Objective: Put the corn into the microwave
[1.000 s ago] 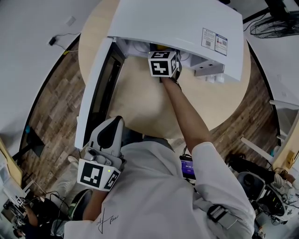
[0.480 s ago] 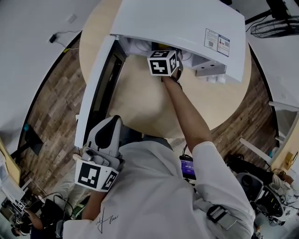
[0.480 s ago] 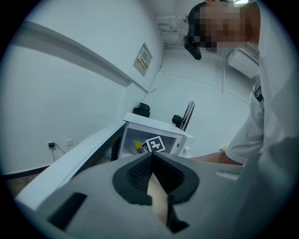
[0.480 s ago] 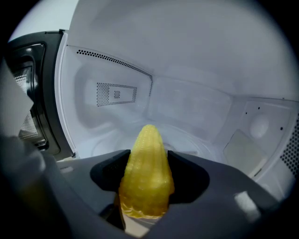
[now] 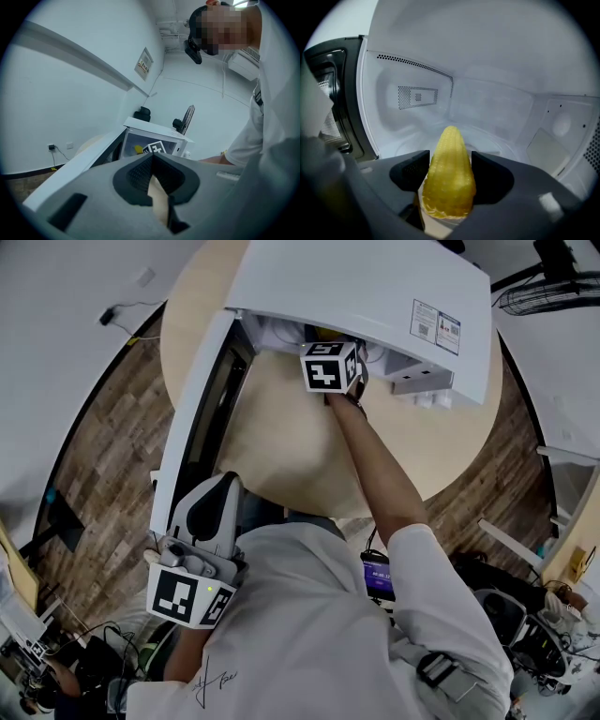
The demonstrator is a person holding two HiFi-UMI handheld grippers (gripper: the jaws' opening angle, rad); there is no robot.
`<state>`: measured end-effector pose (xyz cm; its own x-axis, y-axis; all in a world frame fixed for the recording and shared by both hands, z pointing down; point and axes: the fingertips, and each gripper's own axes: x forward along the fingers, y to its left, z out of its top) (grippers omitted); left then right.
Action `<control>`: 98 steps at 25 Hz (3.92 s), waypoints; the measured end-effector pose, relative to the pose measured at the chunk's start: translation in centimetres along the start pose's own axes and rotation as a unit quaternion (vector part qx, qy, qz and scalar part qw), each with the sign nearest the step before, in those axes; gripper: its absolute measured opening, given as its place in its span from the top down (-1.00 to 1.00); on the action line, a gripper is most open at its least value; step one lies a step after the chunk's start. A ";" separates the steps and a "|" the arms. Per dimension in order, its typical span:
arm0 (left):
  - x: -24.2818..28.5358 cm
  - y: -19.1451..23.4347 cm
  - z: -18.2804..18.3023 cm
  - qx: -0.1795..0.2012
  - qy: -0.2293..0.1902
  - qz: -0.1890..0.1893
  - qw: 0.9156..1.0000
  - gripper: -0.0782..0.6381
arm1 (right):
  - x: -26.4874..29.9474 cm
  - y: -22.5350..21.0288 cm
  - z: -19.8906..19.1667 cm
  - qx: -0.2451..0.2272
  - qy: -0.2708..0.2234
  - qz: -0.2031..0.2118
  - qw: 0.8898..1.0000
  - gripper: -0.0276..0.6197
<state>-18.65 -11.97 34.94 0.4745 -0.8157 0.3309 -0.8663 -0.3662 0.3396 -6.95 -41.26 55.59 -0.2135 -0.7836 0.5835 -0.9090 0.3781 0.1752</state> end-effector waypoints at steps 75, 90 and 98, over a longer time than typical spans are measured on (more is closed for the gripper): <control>-0.5 -9.1 -0.4 0.017 -0.057 -0.060 0.996 0.81 | -20.1 -2.3 -2.5 0.129 -0.083 0.093 0.984 0.61; -0.9 -9.5 -2.0 0.021 -0.058 -0.033 0.998 0.81 | -27.2 -2.8 -3.6 0.139 -0.101 0.130 0.977 0.84; -0.8 -9.4 -2.9 0.022 -0.052 -0.014 0.998 0.81 | -29.6 -3.5 -4.7 0.144 -0.100 0.139 0.975 0.87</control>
<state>-10.43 -6.62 34.07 0.4814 -0.8465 0.2275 -0.8601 -0.4062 0.3084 4.23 -17.06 41.39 -0.5057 -0.7616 0.4052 -0.8624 0.4584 -0.2147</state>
